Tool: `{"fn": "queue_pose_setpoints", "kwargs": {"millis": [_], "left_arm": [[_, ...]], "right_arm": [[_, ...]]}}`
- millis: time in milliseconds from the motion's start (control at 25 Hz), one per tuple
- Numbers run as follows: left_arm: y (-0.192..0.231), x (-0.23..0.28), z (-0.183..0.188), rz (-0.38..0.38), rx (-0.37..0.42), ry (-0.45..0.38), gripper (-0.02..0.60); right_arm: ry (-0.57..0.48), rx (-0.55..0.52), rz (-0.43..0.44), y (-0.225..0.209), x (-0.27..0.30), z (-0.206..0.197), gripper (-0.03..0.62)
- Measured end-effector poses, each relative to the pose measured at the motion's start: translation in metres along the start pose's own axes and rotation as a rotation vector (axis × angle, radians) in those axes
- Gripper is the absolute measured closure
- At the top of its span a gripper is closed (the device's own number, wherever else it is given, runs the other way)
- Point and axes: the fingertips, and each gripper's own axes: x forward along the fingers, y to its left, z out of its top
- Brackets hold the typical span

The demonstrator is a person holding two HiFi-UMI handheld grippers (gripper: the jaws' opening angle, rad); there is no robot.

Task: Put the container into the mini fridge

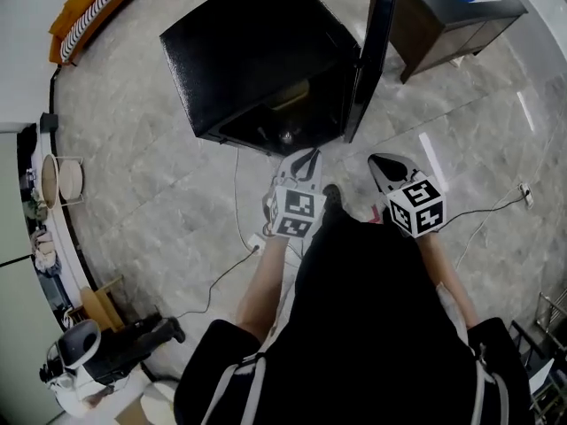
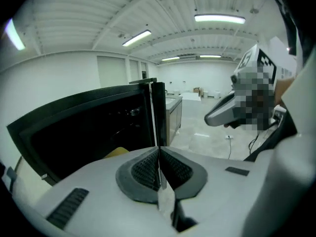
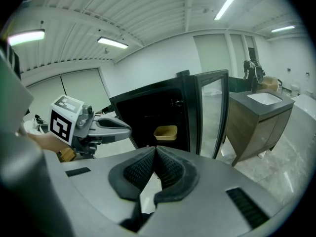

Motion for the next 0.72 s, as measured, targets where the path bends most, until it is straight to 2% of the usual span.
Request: {"fn": "queue_pose_setpoints", "kwargs": {"millis": [360,520,720], "left_arm": [[-0.117,-0.013,0.051,0.017,-0.241,-0.103,0.543],[-0.176,-0.019,0.075,0.050,-0.285,-0.142,0.543],[-0.233,-0.040,0.083,0.128,-0.347,-0.200,0.543]], "right_arm": [[-0.040,-0.056,0.100,-0.041,-0.074,-0.010,0.576],[-0.061,-0.062,0.151,-0.059,-0.112,-0.019,0.576],[-0.118,-0.056,0.204,-0.064,-0.163,-0.035,0.576]]}}
